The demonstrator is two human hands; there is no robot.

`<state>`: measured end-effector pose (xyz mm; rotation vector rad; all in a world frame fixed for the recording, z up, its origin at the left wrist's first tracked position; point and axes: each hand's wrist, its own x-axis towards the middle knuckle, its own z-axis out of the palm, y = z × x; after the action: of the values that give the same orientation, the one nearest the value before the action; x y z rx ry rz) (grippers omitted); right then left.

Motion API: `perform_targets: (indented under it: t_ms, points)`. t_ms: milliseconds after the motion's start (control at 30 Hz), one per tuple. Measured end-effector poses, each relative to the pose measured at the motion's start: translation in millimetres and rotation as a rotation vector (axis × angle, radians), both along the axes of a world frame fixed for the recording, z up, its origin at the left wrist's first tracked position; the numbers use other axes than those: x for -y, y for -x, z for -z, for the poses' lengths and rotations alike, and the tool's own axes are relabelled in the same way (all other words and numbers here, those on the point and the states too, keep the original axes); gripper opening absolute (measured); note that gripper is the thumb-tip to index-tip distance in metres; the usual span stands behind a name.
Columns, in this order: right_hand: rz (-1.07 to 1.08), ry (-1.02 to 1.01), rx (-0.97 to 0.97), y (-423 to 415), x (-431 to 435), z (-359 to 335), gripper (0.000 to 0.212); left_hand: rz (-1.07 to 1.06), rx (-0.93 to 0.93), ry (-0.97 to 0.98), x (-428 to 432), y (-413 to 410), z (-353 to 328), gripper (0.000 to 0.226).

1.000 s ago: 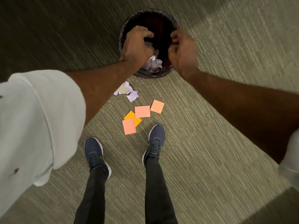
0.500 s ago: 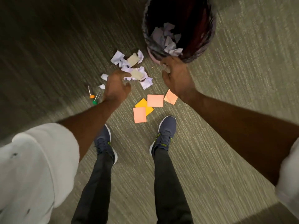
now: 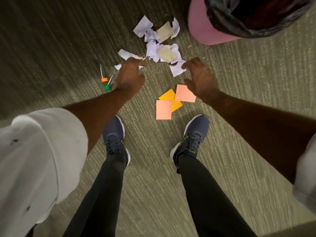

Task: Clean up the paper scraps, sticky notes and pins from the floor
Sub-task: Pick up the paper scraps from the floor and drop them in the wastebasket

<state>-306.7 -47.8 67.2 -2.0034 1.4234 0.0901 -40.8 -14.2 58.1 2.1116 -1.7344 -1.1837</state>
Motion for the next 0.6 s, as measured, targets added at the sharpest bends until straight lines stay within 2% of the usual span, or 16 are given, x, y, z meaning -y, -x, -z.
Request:
perform_targets:
  t_ms: [167, 300, 400, 500, 600]
  points:
    - [-0.035, -0.022, -0.051, -7.4, 3.7, 53.9, 0.06, -0.077, 0.048, -0.063, -5.7, -23.5, 49.6, 0.047]
    - [-0.14, -0.017, -0.137, -14.0, 7.8, 86.4, 0.075, -0.005, 0.186, -0.126, 2.7, -30.5, 74.0, 0.076]
    - [-0.192, -0.039, -0.138, -17.5, 7.3, 109.3, 0.074, 0.064, 0.26, -0.161, 12.4, -29.6, 87.2, 0.092]
    - [-0.128, -0.092, -0.083, -19.6, 6.5, 124.6, 0.065, 0.149, 0.288, -0.133, 22.6, -26.1, 103.4, 0.09]
    - [-0.141, -0.009, -0.106, -20.5, 4.1, 128.8, 0.057, 0.199, 0.354, -0.101, 28.0, -15.7, 110.4, 0.077]
